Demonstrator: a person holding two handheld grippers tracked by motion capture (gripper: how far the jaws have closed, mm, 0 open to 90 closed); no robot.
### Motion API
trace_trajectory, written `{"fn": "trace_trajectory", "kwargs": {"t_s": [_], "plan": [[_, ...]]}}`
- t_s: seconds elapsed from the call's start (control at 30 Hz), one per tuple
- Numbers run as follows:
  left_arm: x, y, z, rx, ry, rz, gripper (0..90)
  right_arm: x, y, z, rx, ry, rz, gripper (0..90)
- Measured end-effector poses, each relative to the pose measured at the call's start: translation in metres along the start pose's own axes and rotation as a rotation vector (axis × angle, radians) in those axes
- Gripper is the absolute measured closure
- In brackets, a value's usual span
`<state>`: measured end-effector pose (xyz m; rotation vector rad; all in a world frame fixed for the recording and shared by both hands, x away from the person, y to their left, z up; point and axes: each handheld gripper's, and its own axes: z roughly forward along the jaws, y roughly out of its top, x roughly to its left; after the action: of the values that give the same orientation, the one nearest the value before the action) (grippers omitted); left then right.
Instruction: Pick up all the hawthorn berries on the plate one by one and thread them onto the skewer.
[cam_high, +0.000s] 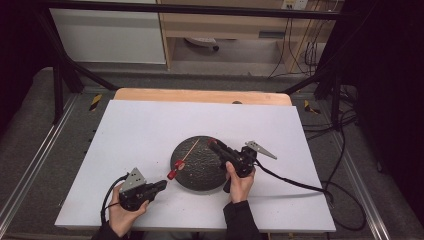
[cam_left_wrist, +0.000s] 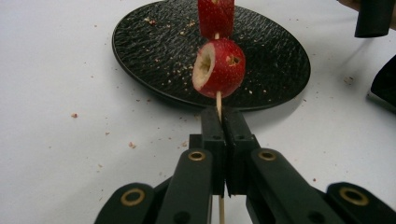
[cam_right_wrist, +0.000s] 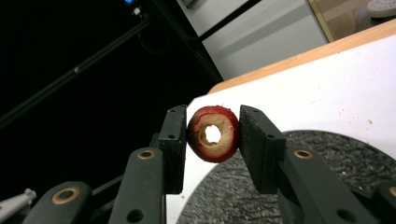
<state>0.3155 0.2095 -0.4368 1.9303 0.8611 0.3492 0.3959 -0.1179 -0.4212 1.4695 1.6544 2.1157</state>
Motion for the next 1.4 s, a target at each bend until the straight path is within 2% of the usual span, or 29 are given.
{"fn": "trace_trajectory", "kwargs": {"t_s": [0.6, 0.9, 1.4], "plan": [[-0.021, 0.033, 0.017, -0.062, -0.024, 0.017, 88.3, 0.003, 0.026, -0.004, -0.160, 0.020, 0.033, 63.5], [-0.027, 0.034, 0.022, -0.071, -0.026, 0.019, 88.4, 0.002, 0.034, -0.004, -0.214, 0.018, 0.047, 63.5], [-0.035, 0.037, 0.027, -0.088, -0.028, 0.015, 88.3, -0.001, 0.037, 0.001, -0.252, 0.025, 0.070, 63.6]]}}
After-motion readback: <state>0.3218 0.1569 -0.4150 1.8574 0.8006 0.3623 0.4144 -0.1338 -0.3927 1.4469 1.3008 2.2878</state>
